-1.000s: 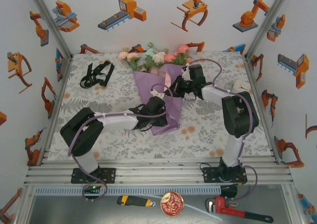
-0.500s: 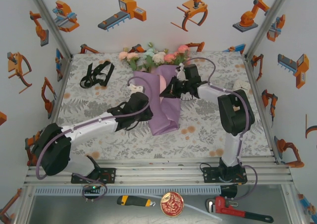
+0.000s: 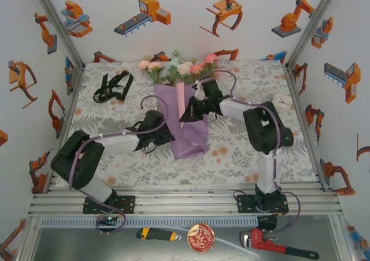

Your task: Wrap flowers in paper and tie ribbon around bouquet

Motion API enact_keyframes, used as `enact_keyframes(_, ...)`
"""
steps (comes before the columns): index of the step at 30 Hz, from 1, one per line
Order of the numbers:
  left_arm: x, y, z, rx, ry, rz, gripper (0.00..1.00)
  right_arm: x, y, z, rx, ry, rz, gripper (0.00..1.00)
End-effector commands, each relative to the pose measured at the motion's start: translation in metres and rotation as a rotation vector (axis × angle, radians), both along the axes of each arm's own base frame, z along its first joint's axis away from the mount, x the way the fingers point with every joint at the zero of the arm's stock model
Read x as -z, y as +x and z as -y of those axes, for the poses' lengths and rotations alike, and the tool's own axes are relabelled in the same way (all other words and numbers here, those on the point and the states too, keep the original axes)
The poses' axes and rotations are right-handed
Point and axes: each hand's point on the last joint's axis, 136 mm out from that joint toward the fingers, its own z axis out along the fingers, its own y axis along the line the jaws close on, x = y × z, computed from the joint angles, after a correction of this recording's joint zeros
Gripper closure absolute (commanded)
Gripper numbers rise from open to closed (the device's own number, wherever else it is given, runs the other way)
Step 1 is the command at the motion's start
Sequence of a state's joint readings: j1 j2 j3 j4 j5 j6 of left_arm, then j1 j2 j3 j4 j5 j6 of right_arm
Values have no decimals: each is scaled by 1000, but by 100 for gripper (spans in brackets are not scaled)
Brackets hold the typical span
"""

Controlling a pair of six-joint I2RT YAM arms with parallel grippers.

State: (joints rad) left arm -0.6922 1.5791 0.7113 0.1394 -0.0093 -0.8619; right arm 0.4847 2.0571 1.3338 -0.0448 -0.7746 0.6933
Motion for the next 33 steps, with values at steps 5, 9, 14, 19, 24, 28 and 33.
enact_keyframes(5, -7, 4, 10, 4, -66, 10, 67, 8, -18, -16, -94, -9, 0, 99)
enact_keyframes(9, -6, 3, 8, 0, -58, 7, 67, 16, -21, -23, -103, -3, -21, 97)
enact_keyframes(14, -2, 1, 5, -7, -39, -6, 66, 23, -22, -27, -96, -9, -32, 94)
enact_keyframes(19, -6, -1, 4, -3, -43, -2, 65, 23, -21, -31, -92, 1, -40, 96)
enact_keyframes(24, -22, -2, -5, -11, -13, 19, 61, 16, -15, -34, -86, 6, -14, 93)
enact_keyframes(28, -59, 5, -21, -47, 41, 86, 58, 26, -19, -33, -95, -2, -32, 75)
enact_keyframes(33, -90, 23, -36, -124, 11, 113, 57, 24, -23, -30, -95, 7, -18, 59)
